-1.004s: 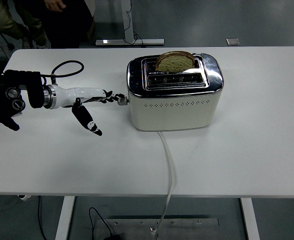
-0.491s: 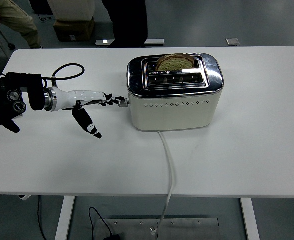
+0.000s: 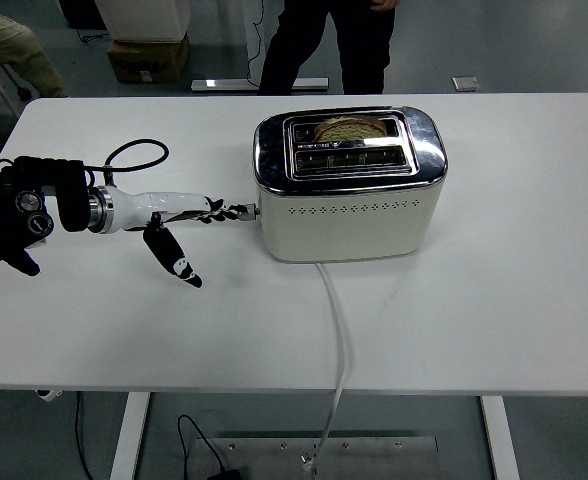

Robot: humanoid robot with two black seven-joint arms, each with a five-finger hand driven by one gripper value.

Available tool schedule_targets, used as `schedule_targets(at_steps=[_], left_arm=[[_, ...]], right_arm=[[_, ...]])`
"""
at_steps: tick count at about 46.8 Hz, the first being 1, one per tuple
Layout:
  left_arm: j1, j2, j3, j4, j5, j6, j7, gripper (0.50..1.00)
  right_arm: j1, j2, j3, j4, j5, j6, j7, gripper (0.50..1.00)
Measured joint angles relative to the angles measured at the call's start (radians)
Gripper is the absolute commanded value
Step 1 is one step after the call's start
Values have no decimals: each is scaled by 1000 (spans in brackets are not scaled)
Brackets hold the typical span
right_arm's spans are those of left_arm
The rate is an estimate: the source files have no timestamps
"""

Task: Press down toaster

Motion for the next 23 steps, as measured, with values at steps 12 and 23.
schedule_targets(at_steps=[12,23], left_arm=[[15,5,0,0,7,2,0,1000],[36,22,0,1,8,7,1,1000]], right_arm=[[0,0,1,0,0,0,0,998],[0,0,1,0,0,0,0,998]])
